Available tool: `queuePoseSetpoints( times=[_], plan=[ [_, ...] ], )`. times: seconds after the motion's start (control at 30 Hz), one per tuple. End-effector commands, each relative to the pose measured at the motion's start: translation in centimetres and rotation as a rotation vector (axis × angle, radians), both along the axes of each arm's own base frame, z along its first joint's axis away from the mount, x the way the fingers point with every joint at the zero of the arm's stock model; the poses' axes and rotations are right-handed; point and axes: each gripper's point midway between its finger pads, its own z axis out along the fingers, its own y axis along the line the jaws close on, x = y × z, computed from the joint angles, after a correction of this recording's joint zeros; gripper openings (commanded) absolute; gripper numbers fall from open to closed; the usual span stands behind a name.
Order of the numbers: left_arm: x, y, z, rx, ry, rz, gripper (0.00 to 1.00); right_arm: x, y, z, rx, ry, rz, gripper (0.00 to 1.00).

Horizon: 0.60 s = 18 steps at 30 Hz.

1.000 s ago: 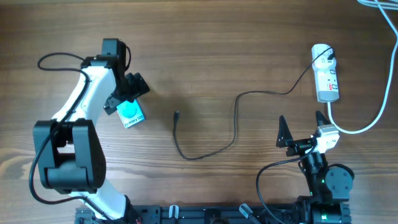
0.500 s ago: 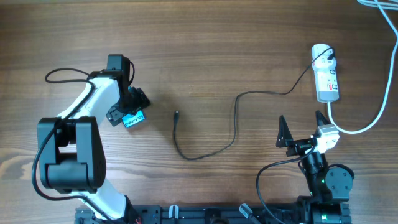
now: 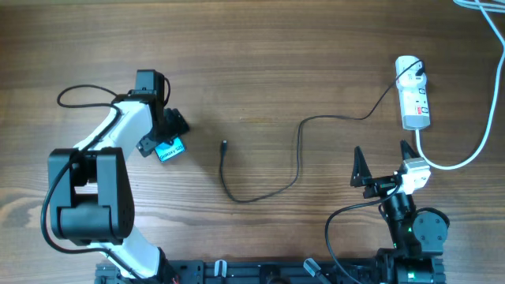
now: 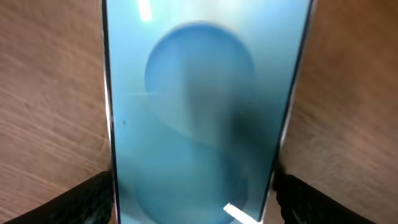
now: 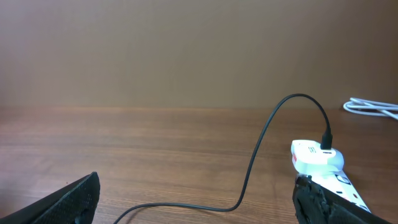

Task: Plug charger to phone and switch on socket
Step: 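Move the left gripper over the blue phone and lower onto it, then grasp the phone's top edge with the left gripper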

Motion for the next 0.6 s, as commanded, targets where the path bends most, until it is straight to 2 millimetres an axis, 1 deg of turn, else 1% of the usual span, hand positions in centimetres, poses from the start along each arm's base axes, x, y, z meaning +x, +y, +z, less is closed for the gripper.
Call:
queuePoseSetpoints(
  times=[0.0, 0.17, 0.2, 0.4, 0.47, 0.57],
  plan=[
    [-0.8, -0.8, -0.8, -0.039, 0.029, -0.013, 0.83, -0.1, 0.2, 0.3, -0.003, -0.015, 0.013, 1.00],
    [-1.5, -2.2, -0.8, -0.122, 0.057, -0.020, 0.82, -0.1, 0.2, 0.3, -0.004, -0.015, 0.013, 1.00],
    [-2.2, -2.7, -0.8, -0.145, 0.084, -0.024, 0.78, -0.1, 0.2, 0.3, -0.004, -0.015, 0.013, 1.00],
    [-3.5, -4.2, -0.8, -0.149, 0.137, -0.064, 0.72, -0.1, 0.2, 0.3, -0.004, -0.015, 0.013, 1.00],
    [-4.2, -5.0, -0.8, -0.146, 0.159, -0.090, 0.71, -0.1, 0.2, 0.3, -0.004, -0.015, 0.013, 1.00],
    [-5.1, -6.7, -0.8, -0.139, 0.191, -0.151, 0.71, -0.1, 0.2, 0.3, -0.004, -0.015, 0.013, 1.00]
  ],
)
